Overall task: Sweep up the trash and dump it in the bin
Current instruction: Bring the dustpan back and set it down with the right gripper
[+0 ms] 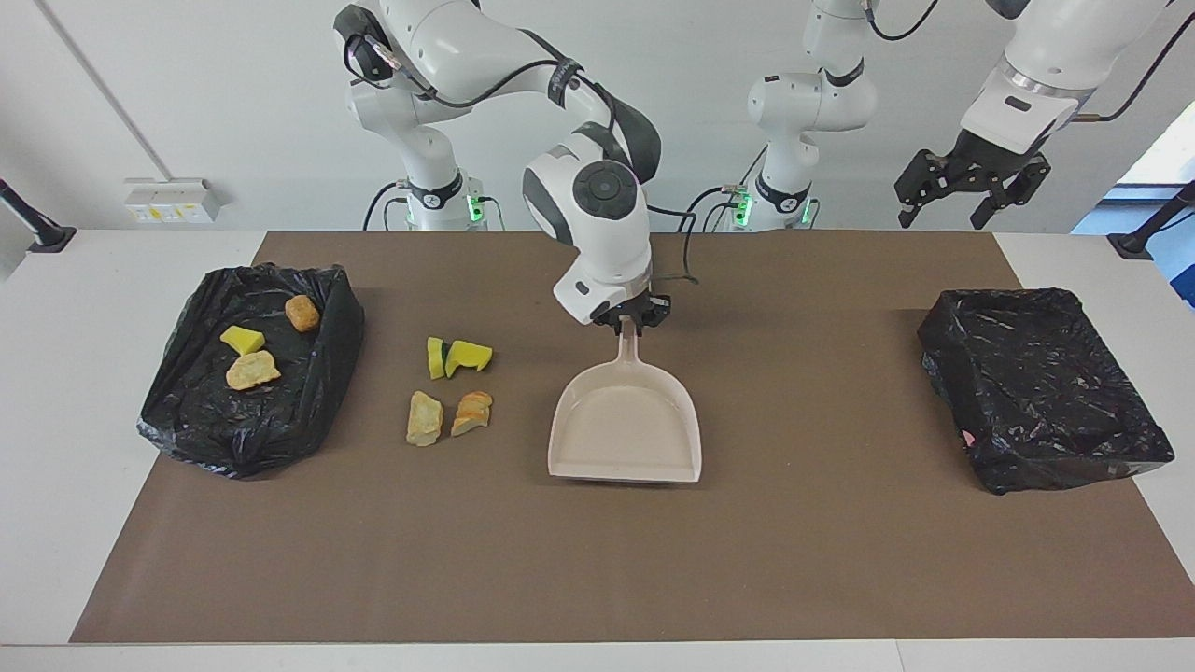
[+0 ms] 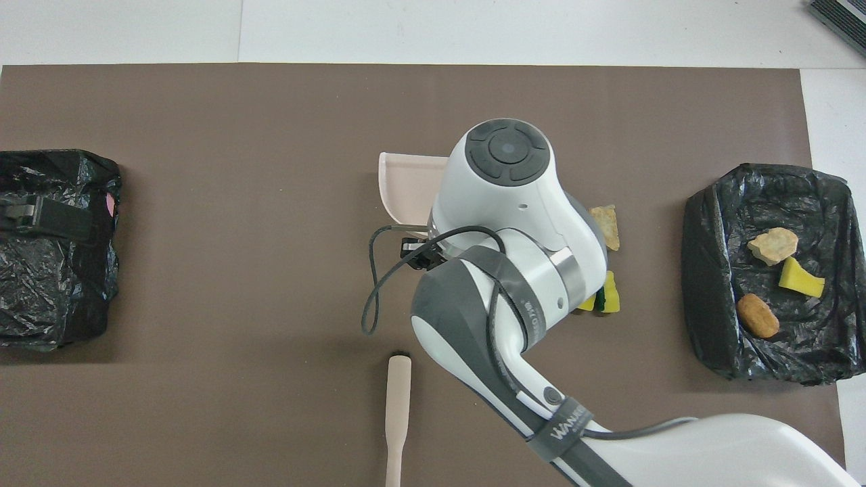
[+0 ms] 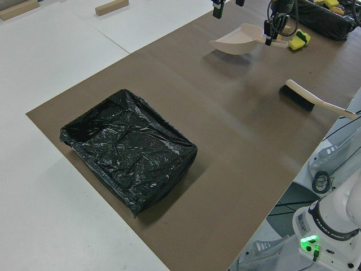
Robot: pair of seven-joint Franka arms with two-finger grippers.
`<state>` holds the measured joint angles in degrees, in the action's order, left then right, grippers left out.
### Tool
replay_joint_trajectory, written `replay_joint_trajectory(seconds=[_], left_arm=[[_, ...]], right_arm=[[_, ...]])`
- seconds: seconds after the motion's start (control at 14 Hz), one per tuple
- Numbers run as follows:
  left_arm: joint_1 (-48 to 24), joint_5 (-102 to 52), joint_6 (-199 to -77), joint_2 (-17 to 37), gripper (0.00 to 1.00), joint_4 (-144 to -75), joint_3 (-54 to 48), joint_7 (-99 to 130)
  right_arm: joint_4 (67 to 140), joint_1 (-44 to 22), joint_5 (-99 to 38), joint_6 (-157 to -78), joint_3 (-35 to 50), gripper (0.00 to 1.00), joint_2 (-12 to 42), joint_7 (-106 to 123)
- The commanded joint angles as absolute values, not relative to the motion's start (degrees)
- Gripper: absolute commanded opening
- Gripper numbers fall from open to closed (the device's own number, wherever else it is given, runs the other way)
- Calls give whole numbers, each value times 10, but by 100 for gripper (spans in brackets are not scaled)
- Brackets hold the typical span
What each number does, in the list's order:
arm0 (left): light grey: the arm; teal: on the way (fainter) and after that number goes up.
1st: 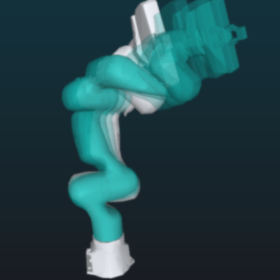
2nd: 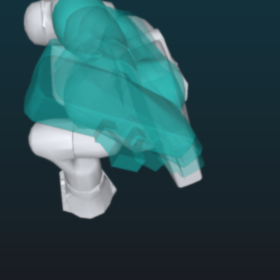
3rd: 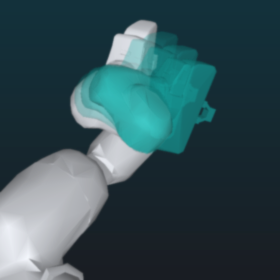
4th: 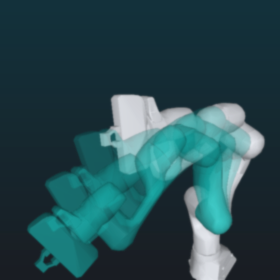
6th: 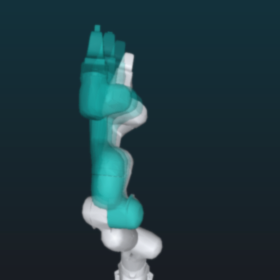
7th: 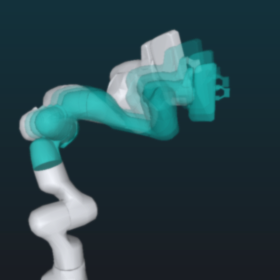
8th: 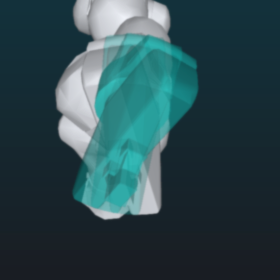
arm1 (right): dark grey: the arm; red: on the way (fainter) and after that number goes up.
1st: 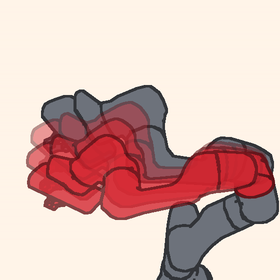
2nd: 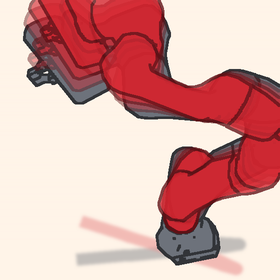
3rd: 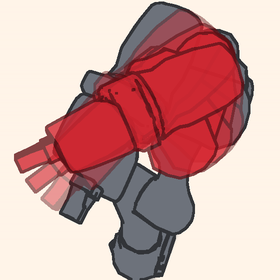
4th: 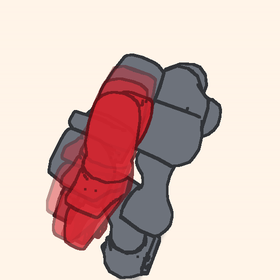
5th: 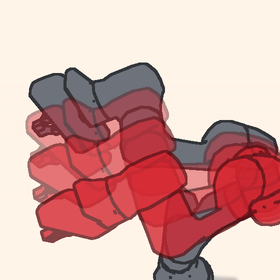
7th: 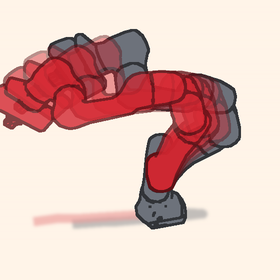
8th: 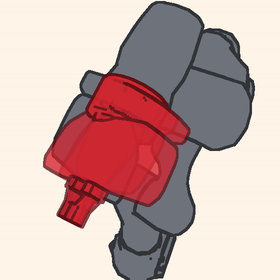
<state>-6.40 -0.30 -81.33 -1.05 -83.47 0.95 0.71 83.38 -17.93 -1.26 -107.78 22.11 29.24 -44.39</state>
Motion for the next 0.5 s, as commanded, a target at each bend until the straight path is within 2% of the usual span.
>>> replay_joint_trajectory(seconds=[0.0, 0.29, 0.36, 0.43], left_arm=[[-56, 3, -808, -14, 100, -831, 11, 7], [-50, 4, -806, -14, 100, -831, 10, 8], [-50, 4, -808, -14, 100, -831, 10, 9], [-50, 4, -808, -14, 100, -831, 10, 9]], right_arm=[[809, -196, -2, -1091, 221, 0, 320, -470], [815, -207, 25, -1118, 221, 2, 329, -469], [819, -209, 23, -1138, 221, 21, 329, -470], [833, -210, 24, -1152, 221, 58, 329, -468]])
